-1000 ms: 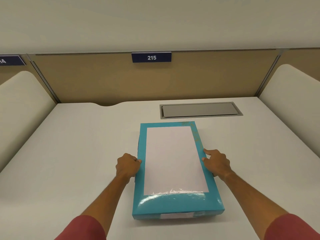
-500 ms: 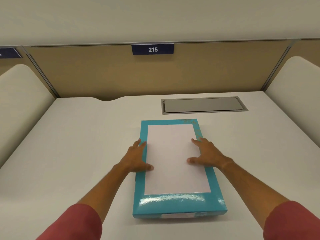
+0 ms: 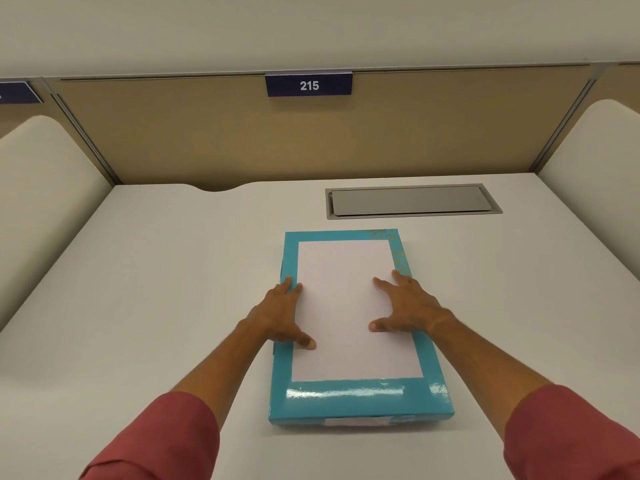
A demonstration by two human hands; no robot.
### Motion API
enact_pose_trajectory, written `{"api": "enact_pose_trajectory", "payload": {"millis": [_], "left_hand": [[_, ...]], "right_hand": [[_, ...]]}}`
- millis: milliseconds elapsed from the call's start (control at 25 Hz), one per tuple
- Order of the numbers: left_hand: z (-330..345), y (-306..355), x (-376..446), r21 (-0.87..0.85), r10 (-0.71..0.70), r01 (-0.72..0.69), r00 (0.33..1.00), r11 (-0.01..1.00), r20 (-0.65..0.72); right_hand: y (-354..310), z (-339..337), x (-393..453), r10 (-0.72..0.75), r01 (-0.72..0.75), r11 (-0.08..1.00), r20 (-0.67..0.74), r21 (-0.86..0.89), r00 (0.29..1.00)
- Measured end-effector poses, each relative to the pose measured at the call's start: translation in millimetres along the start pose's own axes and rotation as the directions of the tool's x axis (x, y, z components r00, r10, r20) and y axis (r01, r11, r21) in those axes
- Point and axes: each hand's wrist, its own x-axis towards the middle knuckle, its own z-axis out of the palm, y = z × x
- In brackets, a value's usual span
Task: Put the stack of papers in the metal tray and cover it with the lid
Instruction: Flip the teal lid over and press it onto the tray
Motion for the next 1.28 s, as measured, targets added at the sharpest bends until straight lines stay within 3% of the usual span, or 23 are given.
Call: {"api": "enact_pose_trajectory", "payload": {"millis": [160,320,400,800,1080,1280], "left_hand": [[6.4,-0.9,-17.7,0.043,0.066,-0.065,0.998,0.997,-0.022],[23.0,-1.1,-42.5,0.13,0.112,-0.124,0.989,0.984,0.097],[27.6,2.4,-49.3,0.152,0.111,-0.13,0.986,0.98,0.123],[28.9,4.6,-48.3,0.143,0.111,-0.125,0.988,0.982,0.107],[6.4,-1.6,-14.8,0.051,0.07,-0.066,0.994,0.997,-0.078],[-2.0,-2.8,1.2,0.141,0.05,-0.047,0.998,0.989,-0.022]], "right_hand": [[-4.0,5.1,-19.9,-0.039,0.039,0.999,0.001,-0.014,0.999],[0.2,17.0,-49.9,-0.052,0.067,0.996,0.239,-0.057,0.97],[0.9,19.8,-61.5,-0.041,0.061,0.996,0.29,-0.061,0.956],[0.1,19.4,-61.5,-0.053,0.074,0.995,0.266,-0.07,0.963],[0.8,0.1,-10.1,-0.06,0.058,0.996,-0.032,-0.063,0.998],[0.8,-4.2,10.7,-0.041,0.043,0.997,0.038,-0.07,0.998]]}}
